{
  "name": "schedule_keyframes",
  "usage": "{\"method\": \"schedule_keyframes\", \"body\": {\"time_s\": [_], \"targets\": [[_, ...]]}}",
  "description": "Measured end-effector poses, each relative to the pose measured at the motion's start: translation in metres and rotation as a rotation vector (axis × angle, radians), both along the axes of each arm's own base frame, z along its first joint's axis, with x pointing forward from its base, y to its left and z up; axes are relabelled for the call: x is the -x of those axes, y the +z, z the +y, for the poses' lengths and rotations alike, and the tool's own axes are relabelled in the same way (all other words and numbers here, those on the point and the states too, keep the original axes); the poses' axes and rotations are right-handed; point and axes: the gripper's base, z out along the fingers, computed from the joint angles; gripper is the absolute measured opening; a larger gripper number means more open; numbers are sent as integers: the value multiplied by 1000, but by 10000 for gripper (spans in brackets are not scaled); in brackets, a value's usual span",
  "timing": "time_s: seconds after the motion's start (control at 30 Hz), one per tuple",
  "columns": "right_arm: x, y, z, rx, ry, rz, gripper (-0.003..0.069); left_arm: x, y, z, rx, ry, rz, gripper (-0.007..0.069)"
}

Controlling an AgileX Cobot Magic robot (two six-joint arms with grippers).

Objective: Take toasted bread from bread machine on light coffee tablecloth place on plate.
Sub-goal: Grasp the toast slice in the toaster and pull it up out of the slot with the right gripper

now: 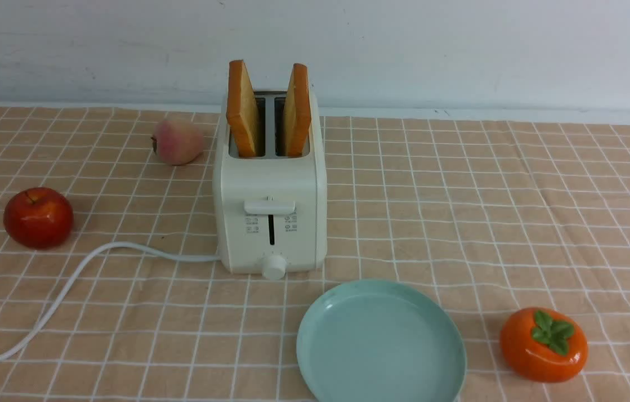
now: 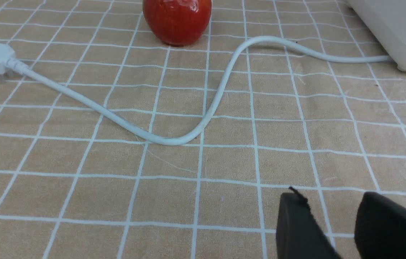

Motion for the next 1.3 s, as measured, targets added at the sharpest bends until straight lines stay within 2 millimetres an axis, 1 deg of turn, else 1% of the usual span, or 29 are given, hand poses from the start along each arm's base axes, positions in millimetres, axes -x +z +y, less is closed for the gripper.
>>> {"method": "schedule_keyframes", "body": {"time_s": [0.2,0.43,0.57,0.63,0.67,0.7,0.77,0.8,0.87,1.0,1.13,1.23,1.3], "targets": [[0,1,0,6,2,-11,239,0,1,0,0,-1,-12,238],[-2,5,1,22,15,-79,239,-1,2,0,-1,-2,-20,238],[-3,8,1,28,21,-113,239,-2,5,-1,1,-6,-62,238],[-4,12,2,36,29,-154,239,-4,13,-1,5,-15,-155,238],[-4,12,2,36,29,-154,239,-4,14,-2,8,-15,-163,238],[-4,15,2,40,37,-197,239,-5,21,-2,17,-22,-238,238],[-5,20,3,49,46,-245,239,-5,28,-3,25,-28,-320,238],[-5,21,3,50,48,-257,239,-5,28,-3,25,-28,-320,238],[-5,27,5,57,61,-328,239,-5,35,-3,31,-35,-396,238],[-5,33,6,64,74,-393,239,-5,38,-4,31,-37,-420,238],[-5,35,6,65,76,-406,239,-4,38,-4,32,-37,-429,238],[-5,35,6,66,76,-408,239,-4,43,-4,32,-42,-483,238],[-5,36,6,67,79,-423,239,-2,53,-5,36,-51,-587,238]]}}
